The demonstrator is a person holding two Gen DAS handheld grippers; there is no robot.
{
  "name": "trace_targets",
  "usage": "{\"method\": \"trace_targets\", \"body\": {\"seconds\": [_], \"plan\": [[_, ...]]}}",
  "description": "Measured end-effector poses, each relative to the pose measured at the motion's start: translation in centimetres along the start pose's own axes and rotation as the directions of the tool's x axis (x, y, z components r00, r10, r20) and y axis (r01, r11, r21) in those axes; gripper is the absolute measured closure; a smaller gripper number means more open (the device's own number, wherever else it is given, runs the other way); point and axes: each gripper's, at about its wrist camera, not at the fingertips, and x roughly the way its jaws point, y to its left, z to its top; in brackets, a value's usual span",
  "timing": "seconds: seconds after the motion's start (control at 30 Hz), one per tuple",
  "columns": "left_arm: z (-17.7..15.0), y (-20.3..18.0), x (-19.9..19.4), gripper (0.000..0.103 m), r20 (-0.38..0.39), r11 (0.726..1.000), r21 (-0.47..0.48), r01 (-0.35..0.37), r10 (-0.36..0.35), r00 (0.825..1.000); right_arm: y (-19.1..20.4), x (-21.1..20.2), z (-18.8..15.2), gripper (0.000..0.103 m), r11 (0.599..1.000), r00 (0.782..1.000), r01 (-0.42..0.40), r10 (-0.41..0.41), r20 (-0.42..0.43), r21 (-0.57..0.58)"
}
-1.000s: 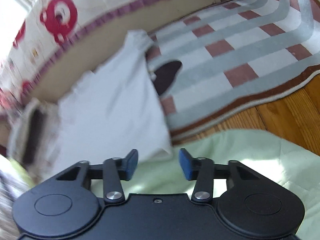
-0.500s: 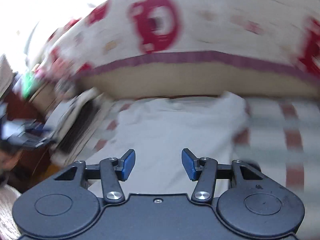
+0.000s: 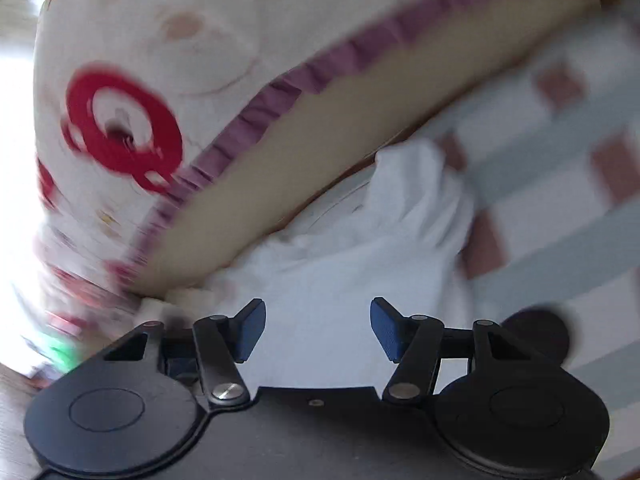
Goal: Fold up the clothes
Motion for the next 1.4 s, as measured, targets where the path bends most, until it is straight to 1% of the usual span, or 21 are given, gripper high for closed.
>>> {"method": "trace_targets", "body": {"seconds": [0.07,0.1,0.17,0.27,0.3,0.37,0.47,0.53,0.63,0.67,0.73,0.77,0.8,0.87,0.93,1.0,1.07,1.1,1.17,1.23,1.4], "plan": [[0.1,-2.1,2.8,0.042,0.0,0.998,0.056,0.04,-0.04,0.999,-3.1,0.1,1.0,0.04,0.999,0.998,-0.005,0.003,0.06,0.042],[0.0,-3.2,4.2,0.042,-0.005,0.995,0.077,0.058,-0.058,0.998,-4.3,0.4,1.0,0.042,0.999,0.995,0.029,-0.03,0.09,0.017],[-0.1,-5.3,7.1,0.04,-0.017,0.988,0.119,0.095,-0.093,0.995,-6.4,1.1,1.0,0.054,0.993,0.983,0.109,-0.101,0.153,-0.041],[-0.3,-8.4,11.3,0.04,-0.036,0.972,0.183,0.146,-0.142,0.989,-10.7,1.9,0.4,0.072,0.996,0.973,0.069,-0.053,0.222,-0.063],[-0.4,-9.4,12.2,0.039,-0.036,0.966,0.219,0.14,-0.135,0.99,-11.7,2.3,0.4,0.079,0.996,0.972,0.066,-0.051,0.23,-0.059],[-0.8,-11.2,13.5,0.038,-0.013,0.946,0.286,0.152,-0.155,0.988,-12.1,3.5,1.4,0.079,0.996,0.978,0.066,-0.052,0.201,-0.066],[-0.8,-13.4,15.4,0.026,-0.015,0.926,0.339,0.165,-0.17,0.985,-12.0,4.6,2.8,0.078,0.993,0.98,0.027,-0.004,0.199,-0.113],[-0.6,-14.6,16.7,0.019,-0.039,0.921,0.35,0.17,-0.167,0.985,-12.1,5.6,3.3,0.069,0.991,0.976,0.045,-0.017,0.216,-0.128],[-0.9,-15.6,18.3,0.019,-0.09,0.909,0.393,0.139,-0.112,0.99,-12.8,6.7,3.6,0.064,0.987,0.976,0.053,-0.019,0.215,-0.15],[-1.0,-15.0,18.3,0.019,-0.094,0.916,0.382,0.124,-0.094,0.991,-12.9,7.0,3.6,0.061,0.983,0.978,0.052,-0.015,0.206,-0.176],[-1.1,-13.6,18.4,0.041,-0.103,0.929,0.358,0.093,-0.06,0.993,-11.7,7.4,3.3,0.058,0.953,0.98,0.089,-0.032,0.195,-0.291],[-1.2,-13.0,18.4,0.079,-0.107,0.935,0.346,0.077,-0.042,0.993,-11.0,7.5,3.0,0.058,0.933,0.979,0.107,-0.039,0.199,-0.343],[-1.2,-12.2,18.3,0.099,-0.11,0.943,0.326,0.062,-0.028,0.994,-10.7,7.7,2.8,0.055,0.923,0.979,0.109,-0.035,0.2,-0.369],[-0.9,-9.1,16.7,0.099,-0.083,0.984,0.171,0.042,-0.028,0.996,-10.9,7.9,2.7,0.054,0.933,0.986,0.069,-0.009,0.169,-0.353],[-1.4,-6.2,14.5,0.099,-0.045,0.998,0.059,0.01,-0.007,0.999,-11.6,8.4,2.8,0.054,0.95,0.992,0.027,0.012,0.125,-0.311],[-3.3,-3.9,12.6,0.099,-0.007,0.999,0.019,-0.036,0.036,0.999,-11.8,8.7,2.7,0.054,0.95,0.996,0.012,0.016,0.089,-0.311],[-5.5,-1.6,11.9,0.099,-0.043,0.996,-0.049,-0.07,0.068,0.997,-11.0,9.1,2.1,0.054,0.927,0.998,0.038,-0.013,0.068,-0.374],[-6.4,-0.7,11.6,0.099,-0.056,0.993,-0.09,-0.075,0.07,0.996,-10.5,9.4,1.7,0.054,0.916,0.998,0.05,-0.027,0.062,-0.398],[-8.1,1.0,11.1,0.099,-0.08,0.982,-0.168,-0.086,0.073,0.994,-10.2,10.2,1.2,0.053,0.92,0.999,0.023,-0.008,0.04,-0.392],[-8.4,1.2,10.8,0.099,-0.075,0.982,-0.169,-0.08,0.069,0.995,-9.6,11.2,0.5,0.053,0.912,1.0,0.012,-0.001,0.029,-0.409],[-8.5,1.0,10.2,0.099,-0.06,0.986,-0.15,-0.069,0.06,0.996,-6.4,14.3,-2.9,0.051,0.75,0.992,0.122,-0.101,0.07,-0.65]]}}
